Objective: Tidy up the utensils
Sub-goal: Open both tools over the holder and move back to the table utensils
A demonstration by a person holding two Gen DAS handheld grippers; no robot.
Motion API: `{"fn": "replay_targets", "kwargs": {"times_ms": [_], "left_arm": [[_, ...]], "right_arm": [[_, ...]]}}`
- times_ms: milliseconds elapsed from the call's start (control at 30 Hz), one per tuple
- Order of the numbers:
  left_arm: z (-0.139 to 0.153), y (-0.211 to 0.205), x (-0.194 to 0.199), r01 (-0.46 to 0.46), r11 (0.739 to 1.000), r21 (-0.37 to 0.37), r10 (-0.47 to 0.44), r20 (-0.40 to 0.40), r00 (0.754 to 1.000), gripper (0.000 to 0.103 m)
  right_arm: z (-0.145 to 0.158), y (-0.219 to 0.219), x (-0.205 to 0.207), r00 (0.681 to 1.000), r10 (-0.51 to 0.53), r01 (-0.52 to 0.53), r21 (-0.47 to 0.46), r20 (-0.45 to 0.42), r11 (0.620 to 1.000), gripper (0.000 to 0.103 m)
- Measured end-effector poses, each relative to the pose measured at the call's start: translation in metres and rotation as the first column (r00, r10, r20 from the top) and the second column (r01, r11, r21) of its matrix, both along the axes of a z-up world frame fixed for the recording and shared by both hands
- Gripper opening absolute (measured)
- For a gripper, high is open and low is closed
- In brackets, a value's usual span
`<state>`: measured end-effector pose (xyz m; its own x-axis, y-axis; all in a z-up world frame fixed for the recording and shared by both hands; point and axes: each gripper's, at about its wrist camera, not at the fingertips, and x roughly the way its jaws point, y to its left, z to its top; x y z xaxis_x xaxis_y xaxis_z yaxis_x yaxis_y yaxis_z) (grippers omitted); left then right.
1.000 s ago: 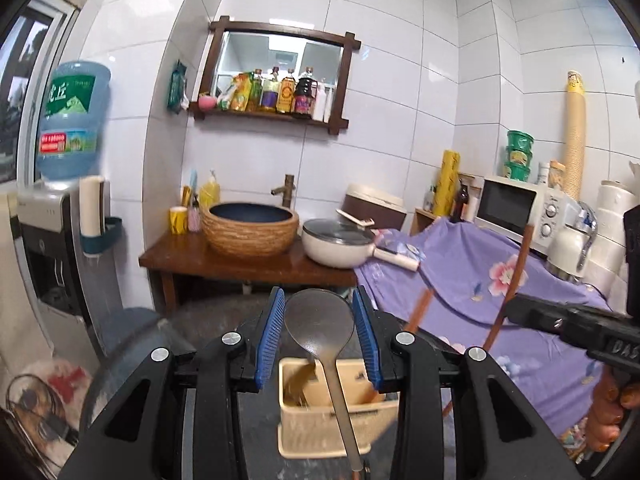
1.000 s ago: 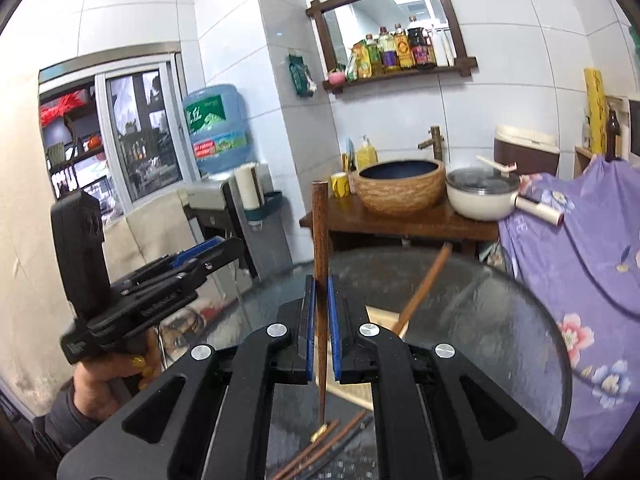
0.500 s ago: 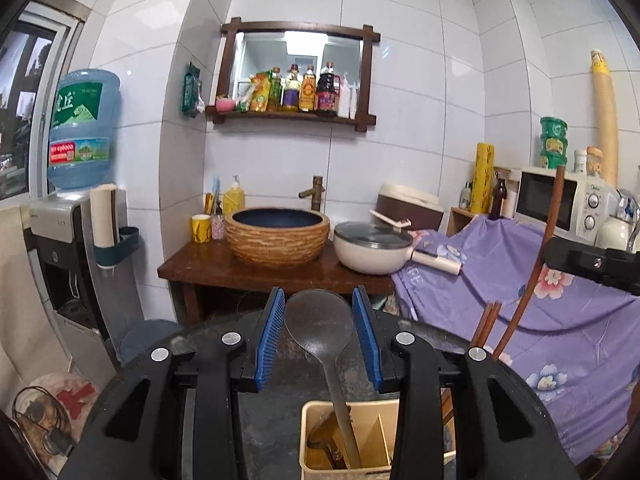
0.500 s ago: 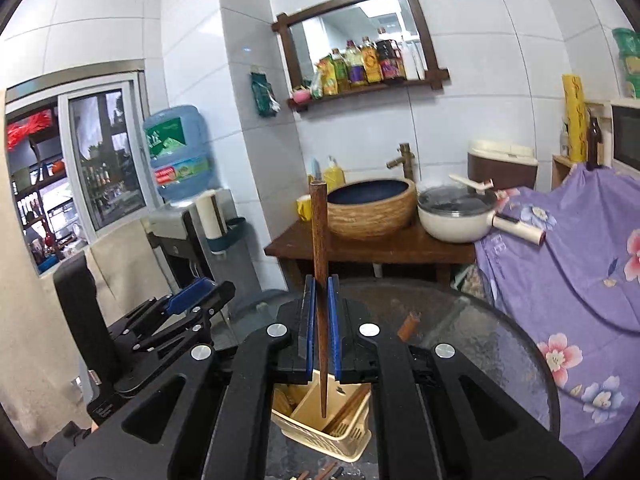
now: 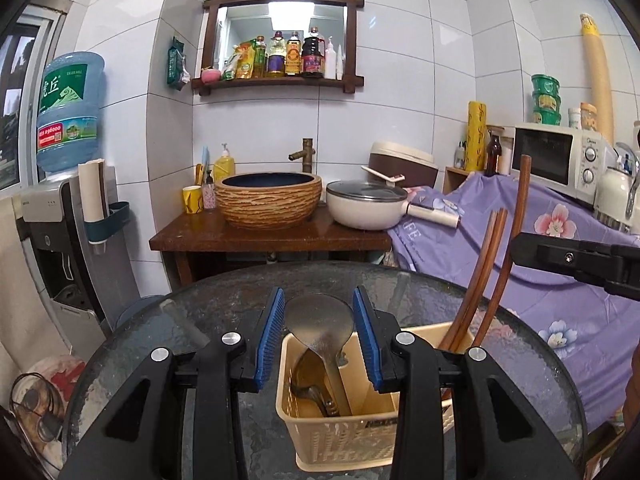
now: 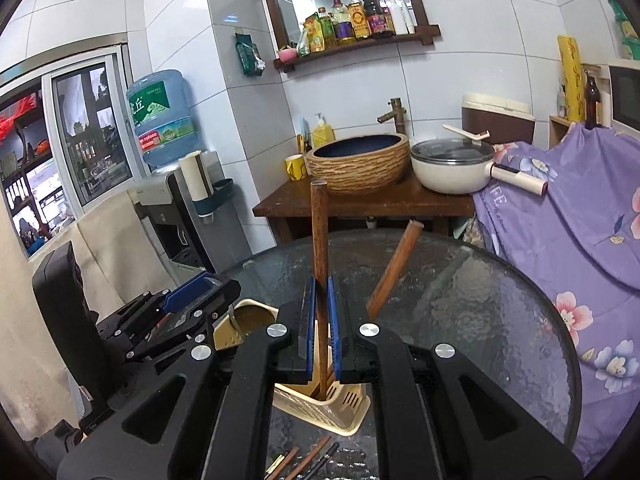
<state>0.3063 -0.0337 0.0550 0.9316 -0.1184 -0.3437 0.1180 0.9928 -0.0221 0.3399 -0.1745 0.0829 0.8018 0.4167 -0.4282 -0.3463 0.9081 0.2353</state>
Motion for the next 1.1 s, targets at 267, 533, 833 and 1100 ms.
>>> {"fn": "replay_targets", "kwargs": {"times_ms": [267, 533, 833, 1100], "left_arm": [[-0.017, -0.003, 0.003, 0.008, 1.0, 0.03, -0.007, -0.037, 0.999, 0.035], [-0.021, -0.002, 0.002, 0.016, 1.0, 0.024, -0.015, -0.048, 0.999, 0.037], [-0.008, 0.014, -0.032, 0.024, 0.997, -0.074, -0.024, 0.002, 1.0, 0.087], [-0.044, 0.02, -0.069, 0.039, 0.999, 0.001, -0.038, -0.148, 0.988, 0.094]], "right_arm": [[-0.016, -0.002, 0.004, 0.999, -0.015, 0.016, 0.007, -0.036, 1.0, 0.007], [-0.019, -0.007, 0.003, 0.999, -0.025, 0.026, 0.012, -0.027, 1.0, 0.007], [-0.022, -0.011, -0.032, 0.995, -0.094, 0.096, -0.052, 0.04, 0.994, 0.053], [-0.071, -0.013, -0.061, 0.99, -0.095, 0.08, -0.14, -0.101, 0.987, 0.053]]}}
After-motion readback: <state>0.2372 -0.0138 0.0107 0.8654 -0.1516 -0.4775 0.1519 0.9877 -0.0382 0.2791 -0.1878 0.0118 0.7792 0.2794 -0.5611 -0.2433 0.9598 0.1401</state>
